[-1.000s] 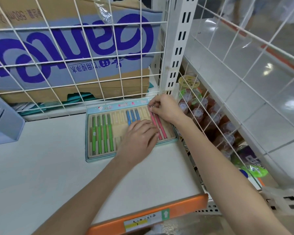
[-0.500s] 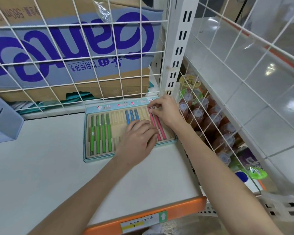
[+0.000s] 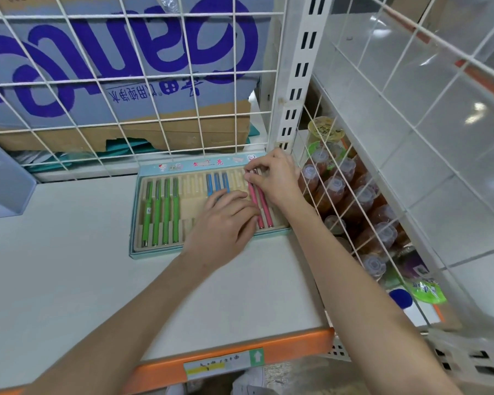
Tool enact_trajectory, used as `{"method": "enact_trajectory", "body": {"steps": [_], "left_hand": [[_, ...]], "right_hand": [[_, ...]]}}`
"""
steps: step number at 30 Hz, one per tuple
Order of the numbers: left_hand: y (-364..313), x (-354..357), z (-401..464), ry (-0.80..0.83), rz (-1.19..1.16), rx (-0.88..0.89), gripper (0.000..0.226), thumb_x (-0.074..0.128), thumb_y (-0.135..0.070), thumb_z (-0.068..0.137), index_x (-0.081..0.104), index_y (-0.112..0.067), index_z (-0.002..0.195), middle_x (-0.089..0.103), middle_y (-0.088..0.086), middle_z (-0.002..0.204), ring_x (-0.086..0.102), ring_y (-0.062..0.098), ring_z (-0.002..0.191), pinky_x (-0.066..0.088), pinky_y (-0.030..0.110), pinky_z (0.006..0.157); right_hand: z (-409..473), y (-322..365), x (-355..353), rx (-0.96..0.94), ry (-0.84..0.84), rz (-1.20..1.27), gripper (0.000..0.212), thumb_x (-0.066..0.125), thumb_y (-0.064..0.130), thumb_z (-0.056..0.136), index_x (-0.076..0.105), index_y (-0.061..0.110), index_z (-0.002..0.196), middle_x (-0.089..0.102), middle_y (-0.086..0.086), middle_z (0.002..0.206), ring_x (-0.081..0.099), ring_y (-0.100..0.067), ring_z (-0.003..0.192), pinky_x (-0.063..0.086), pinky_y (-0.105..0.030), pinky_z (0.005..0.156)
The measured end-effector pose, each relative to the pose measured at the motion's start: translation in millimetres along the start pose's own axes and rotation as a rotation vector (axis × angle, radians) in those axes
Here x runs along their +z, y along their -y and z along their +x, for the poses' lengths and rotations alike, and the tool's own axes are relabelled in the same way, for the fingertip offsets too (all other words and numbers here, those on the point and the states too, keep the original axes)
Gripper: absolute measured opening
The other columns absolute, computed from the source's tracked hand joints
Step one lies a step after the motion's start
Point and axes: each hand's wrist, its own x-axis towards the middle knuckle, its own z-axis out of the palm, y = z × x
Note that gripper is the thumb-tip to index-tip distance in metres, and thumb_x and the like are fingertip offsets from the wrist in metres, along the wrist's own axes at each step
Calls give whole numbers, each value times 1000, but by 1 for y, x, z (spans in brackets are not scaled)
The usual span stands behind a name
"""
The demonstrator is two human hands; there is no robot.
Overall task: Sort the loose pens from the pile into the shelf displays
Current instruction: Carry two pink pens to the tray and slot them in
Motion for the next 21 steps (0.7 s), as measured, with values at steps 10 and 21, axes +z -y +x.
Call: {"method": "enact_trajectory", "body": {"steps": [10,21], "left_hand": [[3,0,0,54,-3,-27,26,45,-24,91,69,-14,91,68,-6,92,55,16,103,37,35,95],[57,-112,-52,-31,-22,-268,41,39,-33,90,65,-11,113,65,4,117,49,16,114,29,28,101]], "right_hand": [[-5,7,-4,-33,20,-53,20,66,33,83,69,28,102,48,2,104,40,-19,114,26,-32,95],[-81,96,9,-193,-126,-22,29,53,5,88,66,10,113,64,-10,117,55,-28,111,40,-36,97]]}}
